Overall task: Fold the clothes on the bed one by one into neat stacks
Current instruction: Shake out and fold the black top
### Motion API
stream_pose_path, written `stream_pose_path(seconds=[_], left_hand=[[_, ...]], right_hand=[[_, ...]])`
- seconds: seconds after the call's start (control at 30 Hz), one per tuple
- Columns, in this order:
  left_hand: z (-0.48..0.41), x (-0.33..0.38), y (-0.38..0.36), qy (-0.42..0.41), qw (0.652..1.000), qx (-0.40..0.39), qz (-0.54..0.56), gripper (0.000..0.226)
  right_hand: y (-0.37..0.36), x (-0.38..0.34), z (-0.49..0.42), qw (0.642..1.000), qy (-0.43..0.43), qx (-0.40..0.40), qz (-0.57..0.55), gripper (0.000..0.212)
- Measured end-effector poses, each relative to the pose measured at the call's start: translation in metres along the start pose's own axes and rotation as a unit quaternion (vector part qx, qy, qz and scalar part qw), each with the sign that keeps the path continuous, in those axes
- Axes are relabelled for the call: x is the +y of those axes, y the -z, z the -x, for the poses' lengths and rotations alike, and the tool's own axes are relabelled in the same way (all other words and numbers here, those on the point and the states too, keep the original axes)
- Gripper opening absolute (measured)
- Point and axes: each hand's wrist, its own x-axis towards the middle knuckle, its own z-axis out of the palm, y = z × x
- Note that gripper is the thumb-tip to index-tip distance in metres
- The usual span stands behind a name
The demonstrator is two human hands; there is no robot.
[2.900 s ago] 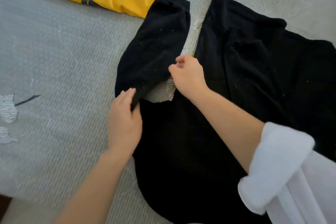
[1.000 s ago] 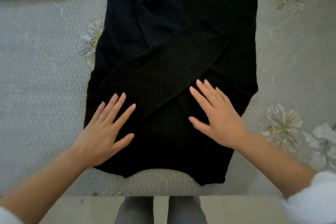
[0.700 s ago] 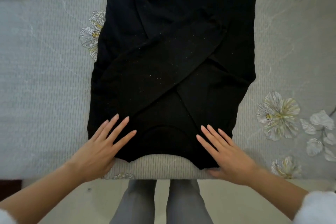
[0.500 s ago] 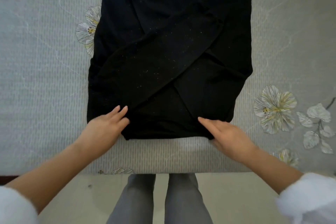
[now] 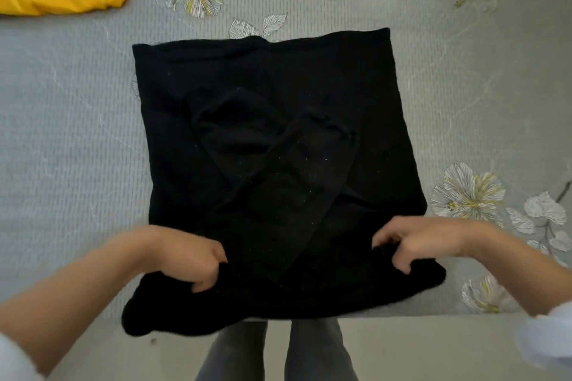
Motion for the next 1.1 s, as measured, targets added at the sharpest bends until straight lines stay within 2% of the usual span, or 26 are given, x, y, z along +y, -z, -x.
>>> stream_pose_path(seconds=[0.07, 0.17, 0.27, 0.33, 0.47, 0.53, 0.6, 0.67, 0.73, 0.83, 0.9, 0.97, 1.03, 1.1], left_hand=[[0.008, -0.005, 0.021, -0.004, 0.998, 0.053, 0.029, 0.006], [0.026, -0.024, 0.064, -0.041, 0.985, 0.15, 0.069, 0.021], [0.046, -0.042, 0.115, -0.104, 0.953, 0.259, 0.115, 0.042], [0.059, -0.049, 0.151, -0.118, 0.906, 0.375, 0.155, 0.049], [0.069, -0.047, 0.198, -0.14, 0.782, 0.563, 0.229, 0.036], [0.054, -0.042, 0.203, -0.155, 0.717, 0.627, 0.262, 0.036], [0.028, -0.042, 0.197, -0.124, 0.671, 0.663, 0.307, 0.056], [-0.003, -0.046, 0.182, -0.079, 0.675, 0.654, 0.332, 0.07], [-0.024, -0.05, 0.168, -0.045, 0.676, 0.667, 0.311, 0.069], [-0.034, -0.054, 0.161, -0.032, 0.629, 0.723, 0.284, 0.048], [-0.034, -0.05, 0.156, -0.027, 0.592, 0.761, 0.264, 0.047], [-0.036, -0.033, 0.145, -0.027, 0.575, 0.797, 0.181, 0.052], [-0.044, -0.004, 0.126, -0.082, 0.593, 0.796, 0.093, 0.054], [-0.06, 0.024, 0.103, -0.14, 0.646, 0.75, 0.017, 0.059]], right_hand=[[0.027, -0.005, 0.005, 0.995, 0.049, 0.086, -0.031, 0.038], [0.072, -0.023, 0.013, 0.967, 0.125, 0.185, -0.119, 0.017], [0.116, -0.047, 0.015, 0.928, 0.193, 0.264, -0.18, 0.027], [0.143, -0.067, 0.01, 0.892, 0.226, 0.32, -0.225, 0.031], [0.185, -0.1, -0.02, 0.812, 0.259, 0.424, -0.305, 0.027], [0.189, -0.105, -0.044, 0.803, 0.223, 0.463, -0.302, 0.04], [0.185, -0.099, -0.069, 0.816, 0.149, 0.485, -0.275, 0.05], [0.176, -0.085, -0.088, 0.825, 0.101, 0.491, -0.261, 0.053], [0.172, -0.077, -0.097, 0.815, 0.093, 0.503, -0.272, 0.044], [0.176, -0.081, -0.099, 0.786, 0.127, 0.549, -0.254, 0.02], [0.177, -0.089, -0.097, 0.757, 0.119, 0.612, -0.193, 0.025], [0.163, -0.097, -0.096, 0.735, 0.111, 0.665, -0.068, 0.038], [0.132, -0.102, -0.101, 0.728, 0.159, 0.663, 0.07, 0.047], [0.095, -0.101, -0.113, 0.751, 0.21, 0.602, 0.173, 0.053]])
